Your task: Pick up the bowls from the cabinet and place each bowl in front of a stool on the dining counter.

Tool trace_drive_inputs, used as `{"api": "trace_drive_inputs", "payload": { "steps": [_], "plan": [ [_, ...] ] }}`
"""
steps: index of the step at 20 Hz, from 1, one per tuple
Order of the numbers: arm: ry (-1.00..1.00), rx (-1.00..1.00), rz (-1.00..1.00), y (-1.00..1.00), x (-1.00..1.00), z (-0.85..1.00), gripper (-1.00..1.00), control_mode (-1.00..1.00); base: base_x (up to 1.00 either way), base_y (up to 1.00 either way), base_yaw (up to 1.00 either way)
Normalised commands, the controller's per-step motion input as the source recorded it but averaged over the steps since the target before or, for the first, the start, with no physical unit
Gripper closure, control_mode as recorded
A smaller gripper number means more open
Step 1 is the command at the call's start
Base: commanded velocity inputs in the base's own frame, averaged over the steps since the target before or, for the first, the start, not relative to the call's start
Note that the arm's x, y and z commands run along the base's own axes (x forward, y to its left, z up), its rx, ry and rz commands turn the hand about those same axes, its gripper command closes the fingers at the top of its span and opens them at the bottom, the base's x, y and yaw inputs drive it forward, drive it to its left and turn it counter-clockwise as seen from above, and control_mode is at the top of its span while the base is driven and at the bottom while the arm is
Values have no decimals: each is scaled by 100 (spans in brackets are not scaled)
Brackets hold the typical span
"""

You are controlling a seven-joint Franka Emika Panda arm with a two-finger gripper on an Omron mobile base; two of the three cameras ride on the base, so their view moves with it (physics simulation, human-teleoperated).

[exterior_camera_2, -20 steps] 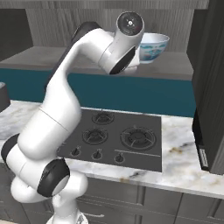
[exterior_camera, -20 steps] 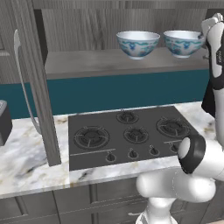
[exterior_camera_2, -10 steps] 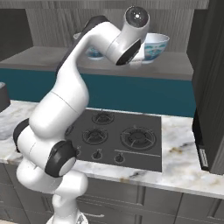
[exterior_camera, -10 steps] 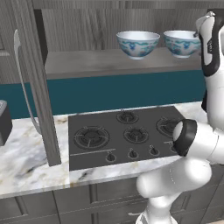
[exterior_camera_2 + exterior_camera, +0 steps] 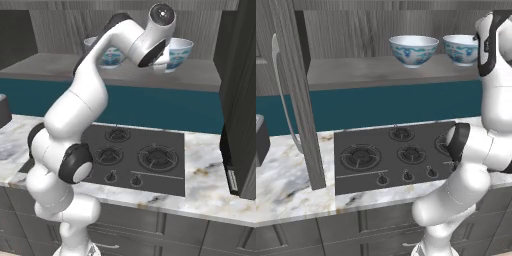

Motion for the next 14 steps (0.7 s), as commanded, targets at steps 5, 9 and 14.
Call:
{"api": "trace_drive_inputs", "payload": {
  "steps": [5, 9, 14],
  "plan": [
    [0, 0, 0, -14, 36, -4, -100, -100, 0, 0, 0],
    [0, 0, 0, -19, 28, -9, -100, -100, 0, 0, 0],
    [0, 0, 0, -8, 13, -13, -100, -100, 0, 0, 0]
  ]
}}
